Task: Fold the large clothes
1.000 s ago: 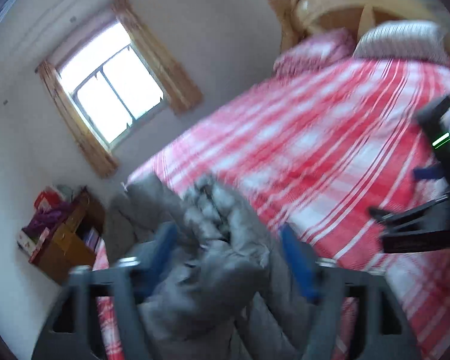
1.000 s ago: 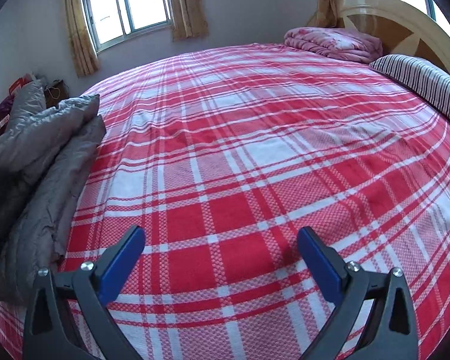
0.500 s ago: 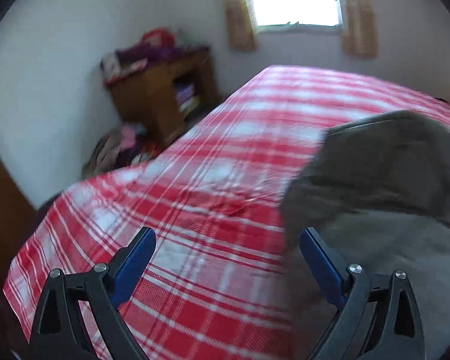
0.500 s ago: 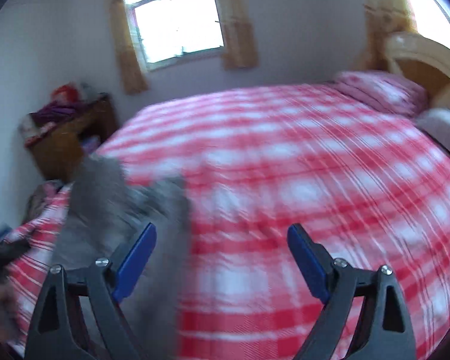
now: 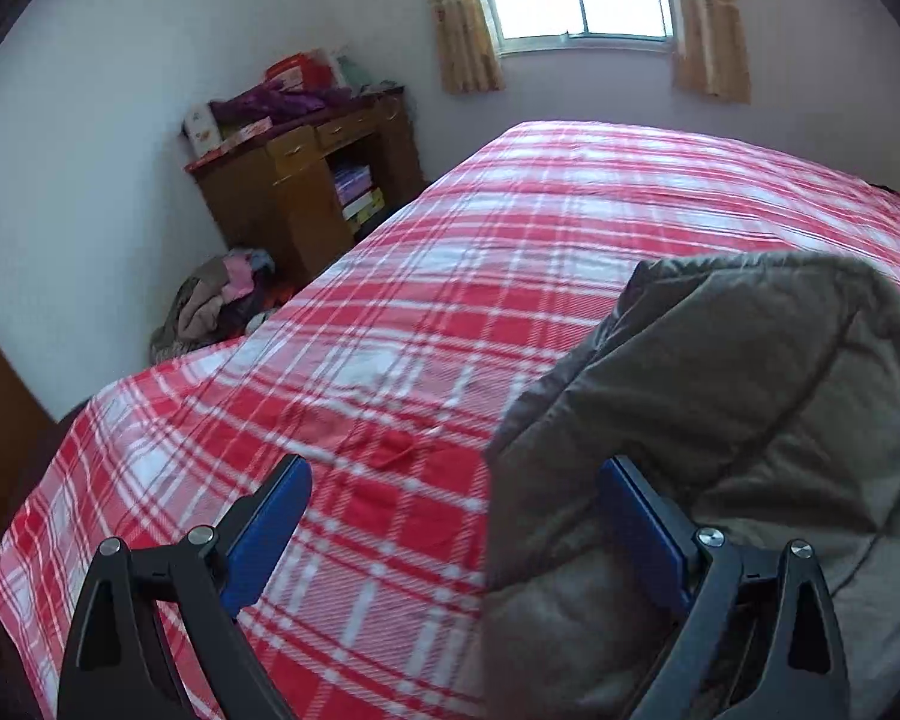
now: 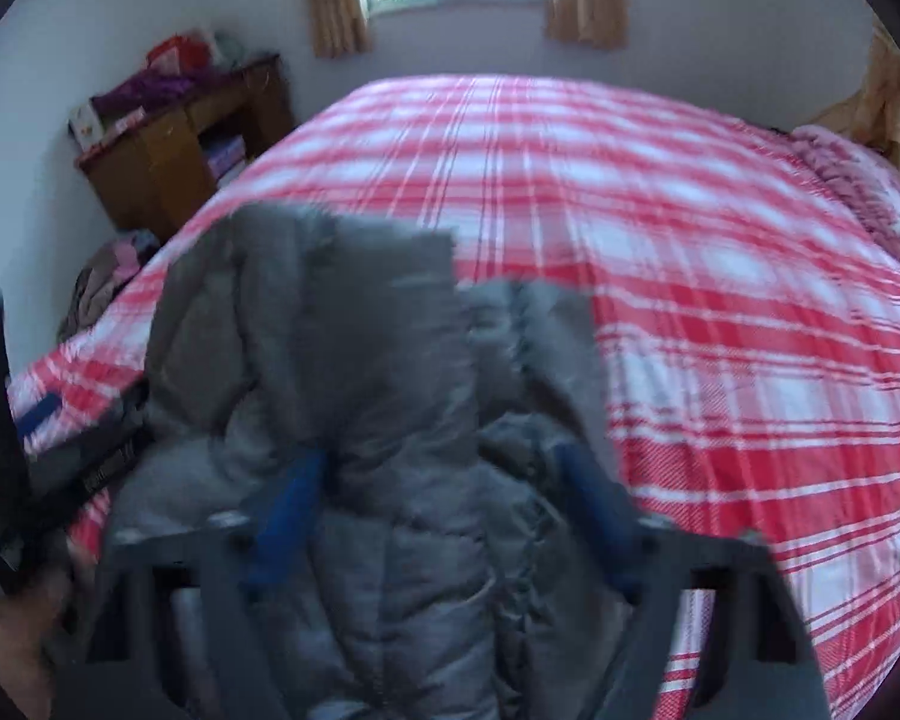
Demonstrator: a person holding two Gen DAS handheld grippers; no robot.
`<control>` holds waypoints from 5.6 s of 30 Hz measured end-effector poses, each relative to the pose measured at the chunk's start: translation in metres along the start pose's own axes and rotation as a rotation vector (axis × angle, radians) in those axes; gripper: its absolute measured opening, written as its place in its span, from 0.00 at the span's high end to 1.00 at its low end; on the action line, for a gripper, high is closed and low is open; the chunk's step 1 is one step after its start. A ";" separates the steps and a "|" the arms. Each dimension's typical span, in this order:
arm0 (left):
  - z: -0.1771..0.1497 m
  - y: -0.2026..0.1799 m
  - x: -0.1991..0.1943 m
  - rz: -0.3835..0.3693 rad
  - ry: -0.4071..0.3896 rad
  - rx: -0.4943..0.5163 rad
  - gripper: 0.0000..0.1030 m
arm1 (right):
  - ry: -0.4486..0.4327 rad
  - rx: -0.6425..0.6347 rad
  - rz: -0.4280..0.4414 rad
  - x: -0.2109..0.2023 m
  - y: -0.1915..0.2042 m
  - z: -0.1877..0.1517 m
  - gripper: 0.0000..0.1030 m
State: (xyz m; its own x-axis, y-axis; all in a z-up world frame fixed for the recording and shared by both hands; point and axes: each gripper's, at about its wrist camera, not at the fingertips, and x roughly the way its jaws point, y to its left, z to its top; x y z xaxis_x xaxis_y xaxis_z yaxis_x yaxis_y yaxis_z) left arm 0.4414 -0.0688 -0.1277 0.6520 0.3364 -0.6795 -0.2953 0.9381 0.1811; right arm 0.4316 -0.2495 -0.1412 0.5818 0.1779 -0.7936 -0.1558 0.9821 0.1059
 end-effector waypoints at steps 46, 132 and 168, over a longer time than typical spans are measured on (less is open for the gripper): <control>-0.040 -0.094 0.000 -0.003 -0.143 0.203 0.02 | -0.202 0.223 -0.046 0.021 -0.070 -0.051 0.39; -0.078 0.229 -0.104 -0.256 -0.177 -0.028 0.88 | -0.212 0.083 0.812 -0.038 0.160 -0.049 0.83; -0.139 0.296 0.001 -0.119 -0.003 -0.231 0.18 | -0.015 -0.083 0.456 0.044 0.250 -0.069 0.41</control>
State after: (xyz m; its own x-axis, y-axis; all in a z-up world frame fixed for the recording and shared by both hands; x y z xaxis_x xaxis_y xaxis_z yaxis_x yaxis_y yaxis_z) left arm 0.2574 0.1981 -0.1730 0.6935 0.2251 -0.6844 -0.3678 0.9274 -0.0676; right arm 0.3628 -0.0001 -0.1912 0.4509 0.5919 -0.6681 -0.4615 0.7953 0.3931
